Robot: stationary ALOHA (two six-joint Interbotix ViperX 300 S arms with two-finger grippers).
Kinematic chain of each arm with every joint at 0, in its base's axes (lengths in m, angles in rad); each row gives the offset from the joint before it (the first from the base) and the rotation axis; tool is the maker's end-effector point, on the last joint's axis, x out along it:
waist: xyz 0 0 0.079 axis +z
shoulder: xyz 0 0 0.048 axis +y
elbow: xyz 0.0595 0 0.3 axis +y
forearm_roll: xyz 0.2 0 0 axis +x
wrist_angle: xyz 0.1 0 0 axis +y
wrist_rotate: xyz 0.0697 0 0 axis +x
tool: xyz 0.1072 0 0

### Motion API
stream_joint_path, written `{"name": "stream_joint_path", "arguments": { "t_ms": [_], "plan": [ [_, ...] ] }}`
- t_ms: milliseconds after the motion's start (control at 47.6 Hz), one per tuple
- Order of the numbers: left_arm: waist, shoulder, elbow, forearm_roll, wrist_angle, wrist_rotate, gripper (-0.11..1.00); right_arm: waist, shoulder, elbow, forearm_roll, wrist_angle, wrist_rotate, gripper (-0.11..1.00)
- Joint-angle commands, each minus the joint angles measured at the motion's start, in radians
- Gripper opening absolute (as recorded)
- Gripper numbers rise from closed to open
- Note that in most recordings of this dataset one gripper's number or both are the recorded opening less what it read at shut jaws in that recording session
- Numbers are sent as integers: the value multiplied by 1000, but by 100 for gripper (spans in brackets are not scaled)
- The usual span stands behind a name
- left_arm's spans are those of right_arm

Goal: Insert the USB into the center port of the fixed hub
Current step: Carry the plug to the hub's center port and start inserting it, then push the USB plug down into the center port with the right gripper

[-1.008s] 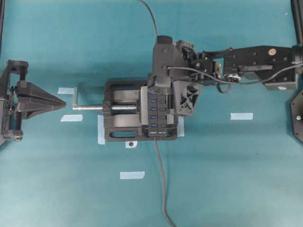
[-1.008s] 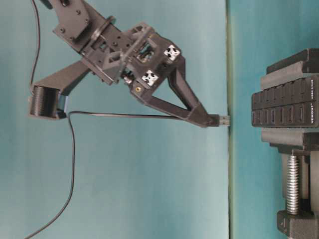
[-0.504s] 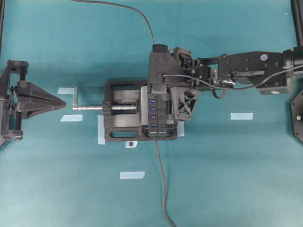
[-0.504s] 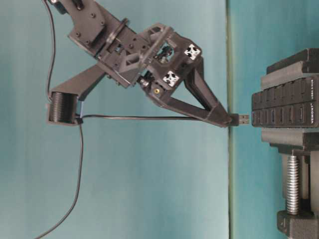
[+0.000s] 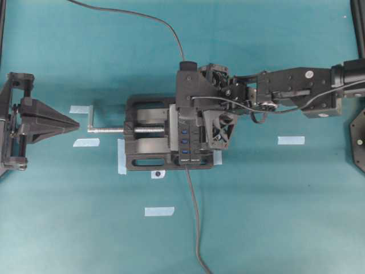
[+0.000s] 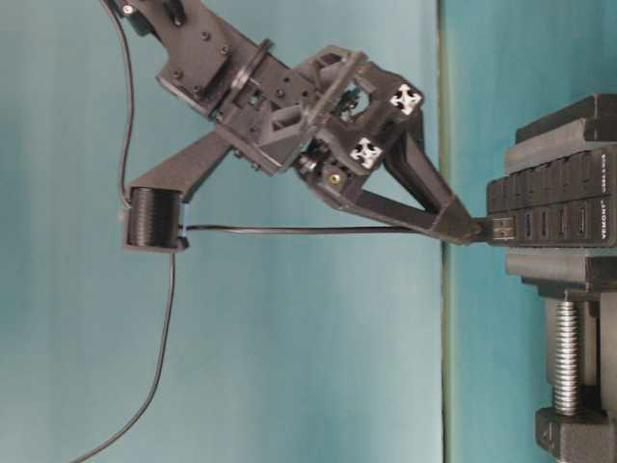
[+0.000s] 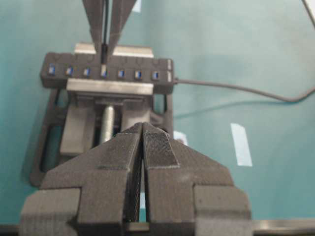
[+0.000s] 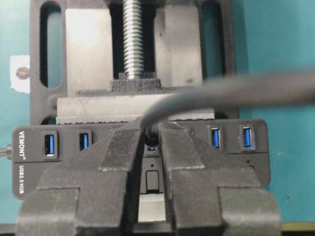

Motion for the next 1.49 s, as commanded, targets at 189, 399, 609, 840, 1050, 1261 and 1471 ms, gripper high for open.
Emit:
{"name": "stream_joint_path", "arguments": {
  "t_ms": [189, 399, 609, 840, 1050, 1261, 1471],
  "plan": [
    [2, 5, -14, 3, -9, -3, 0, 5, -5, -8, 3, -11, 12, 11],
    [0, 5, -15, 3, -9, -3, 0, 3, -3, 2, 3, -12, 12, 11],
    [2, 5, -14, 3, -9, -3, 0, 3, -2, 6, 3, -15, 12, 11],
    [0, 5, -15, 2, -9, -3, 0, 3, 6, 8, 3, -23, 12, 11],
    [2, 3, -17, 3, -9, -3, 0, 3, 6, 9, 3, -23, 12, 11],
    [2, 3, -17, 3, -11, -5, 0, 3, 6, 18, 3, -23, 20, 11],
    [2, 3, -15, 3, -14, -5, 0, 3, 15, 28, 3, -28, 55, 11]
  ]
}}
